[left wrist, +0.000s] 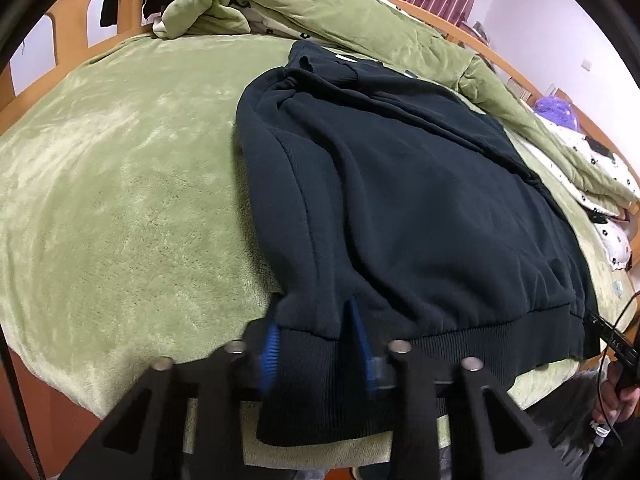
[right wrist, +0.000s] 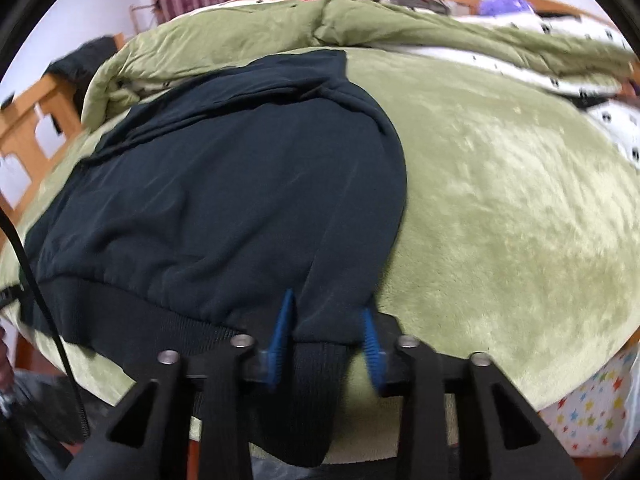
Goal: Fold small clothes
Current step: 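Close both tools on the ribbed hem of the black sweatshirt, then lift the hem with both tools and fold it toward the collar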
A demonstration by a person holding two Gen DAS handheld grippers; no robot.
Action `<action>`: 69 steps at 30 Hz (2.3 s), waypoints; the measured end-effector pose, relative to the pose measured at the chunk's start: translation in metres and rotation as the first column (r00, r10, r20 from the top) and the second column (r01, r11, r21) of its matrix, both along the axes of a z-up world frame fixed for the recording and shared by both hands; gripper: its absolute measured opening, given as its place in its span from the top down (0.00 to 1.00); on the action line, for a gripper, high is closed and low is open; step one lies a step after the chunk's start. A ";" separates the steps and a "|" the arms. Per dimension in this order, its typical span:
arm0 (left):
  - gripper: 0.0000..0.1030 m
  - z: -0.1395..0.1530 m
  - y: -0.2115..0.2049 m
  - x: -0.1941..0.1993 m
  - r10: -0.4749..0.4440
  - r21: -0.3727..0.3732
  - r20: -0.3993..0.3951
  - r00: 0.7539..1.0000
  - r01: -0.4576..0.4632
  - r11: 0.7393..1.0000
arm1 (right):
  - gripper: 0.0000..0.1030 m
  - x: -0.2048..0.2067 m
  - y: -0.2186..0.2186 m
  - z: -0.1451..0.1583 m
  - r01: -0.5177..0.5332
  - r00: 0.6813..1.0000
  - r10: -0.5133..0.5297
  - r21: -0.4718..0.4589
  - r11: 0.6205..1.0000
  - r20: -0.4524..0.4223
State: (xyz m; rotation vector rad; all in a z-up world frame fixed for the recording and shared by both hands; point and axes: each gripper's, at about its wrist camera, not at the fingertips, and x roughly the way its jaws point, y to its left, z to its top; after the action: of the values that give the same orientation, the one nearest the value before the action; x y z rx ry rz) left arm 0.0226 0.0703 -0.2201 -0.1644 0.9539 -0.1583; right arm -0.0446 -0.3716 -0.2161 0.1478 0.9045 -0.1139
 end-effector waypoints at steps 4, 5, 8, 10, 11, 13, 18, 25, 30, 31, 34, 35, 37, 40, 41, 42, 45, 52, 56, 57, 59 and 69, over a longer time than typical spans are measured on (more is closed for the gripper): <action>0.90 0.012 0.008 -0.005 0.013 -0.029 0.010 1.000 -0.013 0.999 | 0.87 -0.003 -0.003 0.006 -0.011 1.000 0.011 0.033 0.999 0.010; 0.90 0.017 0.012 -0.008 0.025 -0.042 0.015 1.000 -0.025 0.999 | 0.87 -0.006 -0.005 0.009 -0.004 1.000 0.003 0.048 0.999 0.022; 0.90 0.029 0.028 -0.018 0.053 -0.114 0.023 0.998 -0.050 0.992 | 0.88 -0.017 -0.013 0.023 0.017 0.998 -0.022 0.097 0.995 0.059; 0.91 0.036 0.036 -0.025 0.066 -0.151 0.031 0.997 -0.060 0.987 | 0.88 -0.026 -0.017 0.033 0.017 0.996 -0.028 0.136 0.991 0.082; 0.91 0.041 0.040 -0.030 0.072 -0.156 0.037 0.997 -0.065 0.986 | 0.88 -0.029 -0.016 0.036 0.017 0.996 -0.030 0.140 0.990 0.087; 0.91 0.047 0.042 -0.038 0.077 -0.150 0.052 0.996 -0.069 0.986 | 0.88 -0.039 -0.015 0.043 0.009 0.994 -0.024 0.146 0.989 0.104; 0.91 0.067 0.048 -0.063 0.069 -0.152 0.097 0.993 -0.054 0.987 | 0.88 -0.062 -0.007 0.059 -0.012 0.990 -0.009 0.151 0.989 0.140; 0.91 0.096 0.046 -0.093 0.055 -0.111 0.154 0.986 -0.038 0.993 | 0.88 -0.100 -0.007 0.087 -0.023 0.982 -0.006 0.151 0.988 0.190; 0.91 0.115 0.035 -0.103 0.050 -0.069 0.191 0.980 -0.038 0.997 | 0.88 -0.106 -0.001 0.111 -0.010 0.978 -0.017 0.128 0.992 0.208; 0.91 0.119 0.034 -0.102 0.052 -0.063 0.194 0.980 -0.040 0.997 | 0.88 -0.107 0.000 0.115 -0.008 0.978 -0.018 0.123 0.992 0.210; 0.91 0.125 0.029 -0.099 0.055 -0.021 0.190 0.980 -0.052 0.998 | 0.88 -0.105 0.003 0.125 -0.004 0.977 -0.020 0.110 0.994 0.214; 0.91 0.129 0.026 -0.096 0.054 0.000 0.194 0.980 -0.055 0.998 | 0.88 -0.104 0.004 0.128 -0.002 0.976 -0.022 0.109 0.994 0.216; 0.91 0.134 0.023 -0.092 0.053 0.016 0.209 0.977 -0.058 0.998 | 0.88 -0.102 0.005 0.136 0.001 0.974 -0.026 0.113 0.994 0.224; 0.91 0.142 0.019 -0.084 0.054 0.011 0.220 0.974 -0.058 0.998 | 0.88 -0.095 0.005 0.143 0.006 0.972 -0.031 0.111 0.994 0.231; 0.91 0.146 0.018 -0.079 0.052 0.009 0.222 0.974 -0.055 0.998 | 0.88 -0.091 0.005 0.145 0.008 0.972 -0.033 0.109 0.994 0.233; 0.91 0.149 0.016 -0.074 0.047 0.010 0.225 0.973 -0.051 0.999 | 0.88 -0.086 0.005 0.148 0.008 0.971 -0.033 0.108 0.994 0.237; 0.91 0.157 0.010 -0.056 0.043 0.029 0.244 0.969 -0.051 0.998 | 0.88 -0.070 0.004 0.154 0.015 0.967 -0.041 0.104 0.994 0.250; 0.91 0.166 0.003 0.000 0.062 0.029 0.249 0.966 -0.071 0.997 | 0.88 -0.014 -0.009 0.168 0.056 0.957 -0.095 0.145 0.988 0.274; 0.91 0.168 0.004 0.037 0.081 0.011 0.243 0.967 -0.087 0.996 | 0.88 0.025 -0.012 0.176 0.070 0.954 -0.110 0.151 0.986 0.279; 0.91 0.169 0.004 0.046 0.085 0.009 0.241 0.967 -0.090 0.996 | 0.88 0.036 -0.013 0.178 0.070 0.954 -0.111 0.153 0.986 0.280; 0.91 0.169 0.002 0.064 0.087 0.007 0.233 0.969 -0.091 0.996 | 0.88 0.059 -0.014 0.181 0.071 0.954 -0.111 0.152 0.986 0.278; 0.91 0.163 -0.012 0.147 0.094 -0.009 0.214 0.972 -0.094 0.996 | 0.88 0.141 -0.023 0.181 0.085 0.956 -0.123 0.152 0.985 0.265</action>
State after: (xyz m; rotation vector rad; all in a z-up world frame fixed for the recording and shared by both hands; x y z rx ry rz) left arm 0.1699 0.0583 -0.0576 -0.1875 0.7302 -0.0863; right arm 0.0968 -0.3945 -0.0356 0.3335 0.6272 -0.1251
